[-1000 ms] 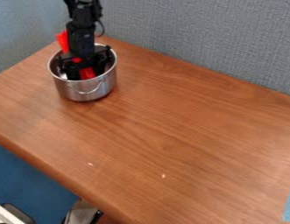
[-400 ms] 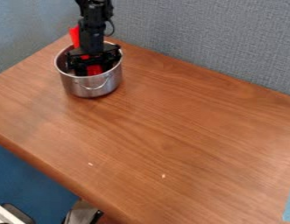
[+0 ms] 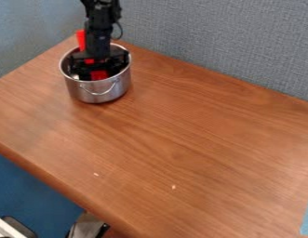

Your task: Put the red object in the metal pot

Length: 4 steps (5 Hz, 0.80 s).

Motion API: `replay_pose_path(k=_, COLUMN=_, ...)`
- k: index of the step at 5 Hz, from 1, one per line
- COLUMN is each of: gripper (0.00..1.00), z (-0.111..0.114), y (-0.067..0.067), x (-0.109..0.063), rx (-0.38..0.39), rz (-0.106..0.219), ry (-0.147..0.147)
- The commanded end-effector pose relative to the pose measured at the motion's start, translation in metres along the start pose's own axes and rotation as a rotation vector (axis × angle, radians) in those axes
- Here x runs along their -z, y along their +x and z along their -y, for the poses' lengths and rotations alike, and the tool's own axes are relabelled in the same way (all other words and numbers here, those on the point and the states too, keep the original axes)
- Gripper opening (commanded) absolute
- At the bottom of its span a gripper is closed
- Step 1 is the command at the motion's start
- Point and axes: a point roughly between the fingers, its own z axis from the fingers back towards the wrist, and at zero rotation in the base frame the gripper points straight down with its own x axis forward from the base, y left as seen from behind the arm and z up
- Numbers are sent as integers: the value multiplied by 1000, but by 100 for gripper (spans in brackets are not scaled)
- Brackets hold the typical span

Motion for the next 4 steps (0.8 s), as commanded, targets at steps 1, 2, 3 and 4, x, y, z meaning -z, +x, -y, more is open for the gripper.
replay_pose_path(k=1, gripper=0, z=3, y=-12, x=-46, rx=-76, rz=57, ry=-61)
replay_pose_path(k=2, gripper=0, z=8, y=-21, x=-39, rx=-68, rz=67, ry=-38)
replay_pose_path(k=3, gripper=0, z=12, y=-29, x=-33, rx=-60, rz=77, ry=-16)
replay_pose_path(k=4, gripper=0, z=21, y=-12, x=-22, rx=-53, rz=88, ry=-3)
